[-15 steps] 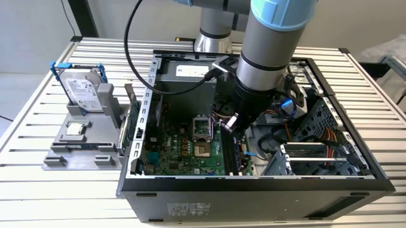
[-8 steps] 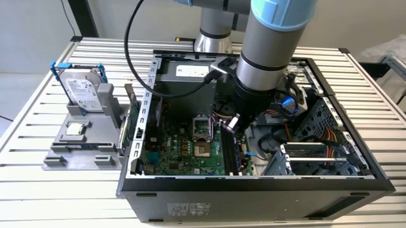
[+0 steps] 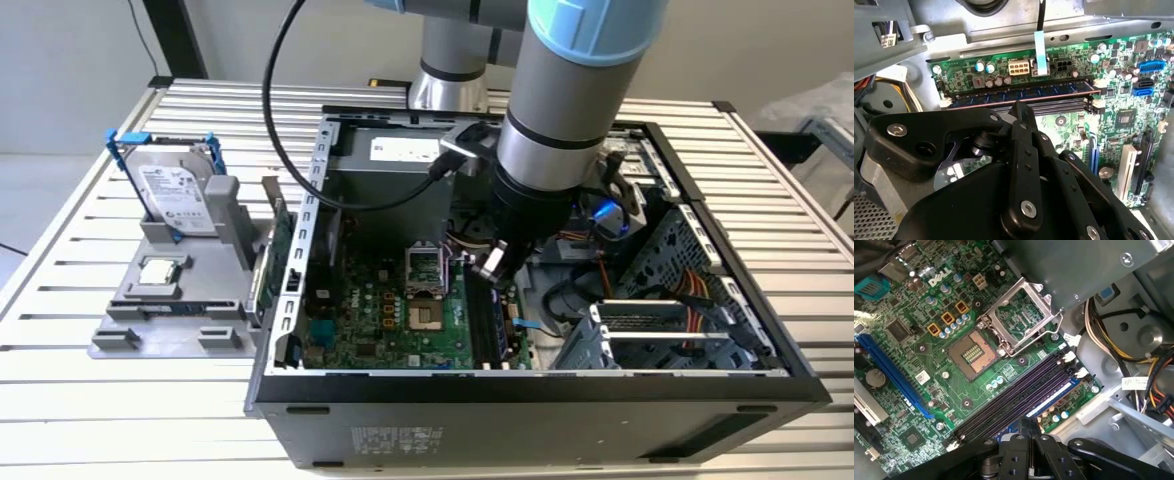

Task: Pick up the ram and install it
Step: 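Press down the ram until it locks into place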

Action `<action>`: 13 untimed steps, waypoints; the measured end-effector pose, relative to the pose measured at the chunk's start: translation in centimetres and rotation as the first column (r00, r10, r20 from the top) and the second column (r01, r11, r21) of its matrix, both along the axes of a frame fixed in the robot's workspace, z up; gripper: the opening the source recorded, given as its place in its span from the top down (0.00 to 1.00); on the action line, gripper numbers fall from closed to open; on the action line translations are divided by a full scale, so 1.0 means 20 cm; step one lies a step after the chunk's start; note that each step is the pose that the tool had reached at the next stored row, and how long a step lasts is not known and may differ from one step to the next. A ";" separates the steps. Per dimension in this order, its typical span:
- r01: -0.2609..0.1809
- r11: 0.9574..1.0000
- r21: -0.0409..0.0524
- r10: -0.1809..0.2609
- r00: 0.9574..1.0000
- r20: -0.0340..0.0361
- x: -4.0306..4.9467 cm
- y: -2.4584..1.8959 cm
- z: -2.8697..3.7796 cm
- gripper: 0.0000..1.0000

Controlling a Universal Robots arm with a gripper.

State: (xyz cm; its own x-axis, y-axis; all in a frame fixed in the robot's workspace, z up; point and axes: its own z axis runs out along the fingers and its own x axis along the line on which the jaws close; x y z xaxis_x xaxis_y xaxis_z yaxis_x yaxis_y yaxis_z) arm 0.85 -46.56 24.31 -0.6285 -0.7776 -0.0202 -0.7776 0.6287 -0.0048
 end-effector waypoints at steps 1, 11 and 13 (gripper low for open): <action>-0.006 1.000 0.000 0.006 1.000 0.000 0.000 0.000 0.000 1.00; -0.063 0.998 0.000 0.063 0.998 0.000 0.000 0.003 0.000 1.00; -0.073 0.997 0.000 0.073 0.997 0.000 0.001 0.004 0.000 1.00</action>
